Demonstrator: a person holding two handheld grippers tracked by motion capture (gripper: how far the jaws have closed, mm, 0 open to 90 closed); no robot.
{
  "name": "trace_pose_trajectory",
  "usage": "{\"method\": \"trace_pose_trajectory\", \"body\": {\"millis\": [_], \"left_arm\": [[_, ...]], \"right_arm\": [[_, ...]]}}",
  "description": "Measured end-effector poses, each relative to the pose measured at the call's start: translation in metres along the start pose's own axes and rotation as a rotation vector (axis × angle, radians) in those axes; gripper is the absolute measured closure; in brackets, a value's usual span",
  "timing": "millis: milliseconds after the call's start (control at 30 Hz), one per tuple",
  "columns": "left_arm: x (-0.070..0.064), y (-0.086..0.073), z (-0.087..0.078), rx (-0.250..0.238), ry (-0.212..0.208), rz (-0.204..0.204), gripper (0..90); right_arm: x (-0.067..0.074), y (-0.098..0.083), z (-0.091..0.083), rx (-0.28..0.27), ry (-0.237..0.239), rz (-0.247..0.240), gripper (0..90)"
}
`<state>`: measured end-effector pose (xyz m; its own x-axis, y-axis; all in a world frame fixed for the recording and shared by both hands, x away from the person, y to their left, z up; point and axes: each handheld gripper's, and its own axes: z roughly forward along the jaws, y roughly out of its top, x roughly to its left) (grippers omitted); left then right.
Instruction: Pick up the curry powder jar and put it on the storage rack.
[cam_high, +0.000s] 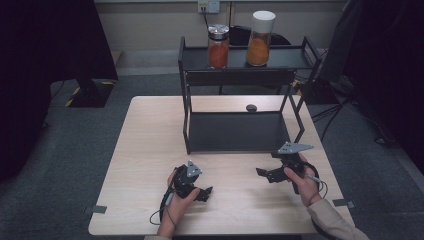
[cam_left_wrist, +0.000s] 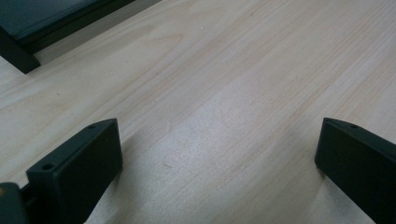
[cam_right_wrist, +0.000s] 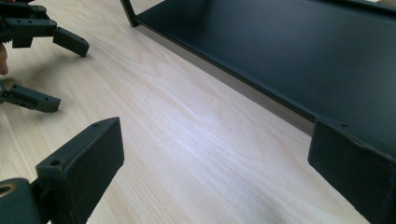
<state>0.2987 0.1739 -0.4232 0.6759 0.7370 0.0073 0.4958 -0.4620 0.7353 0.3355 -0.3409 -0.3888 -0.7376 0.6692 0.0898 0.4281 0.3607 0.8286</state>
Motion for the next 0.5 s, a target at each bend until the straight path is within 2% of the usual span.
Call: {"method": "trace_pose_trajectory", "body": {"millis": [500], "left_arm": [[0.000, 0.000, 0.000, -0.001, 0.000, 0.000, 0.0]], "right_arm": [[-0.006, -0.020, -0.010, 0.012, 0.001, 0.013, 2.5]]}}
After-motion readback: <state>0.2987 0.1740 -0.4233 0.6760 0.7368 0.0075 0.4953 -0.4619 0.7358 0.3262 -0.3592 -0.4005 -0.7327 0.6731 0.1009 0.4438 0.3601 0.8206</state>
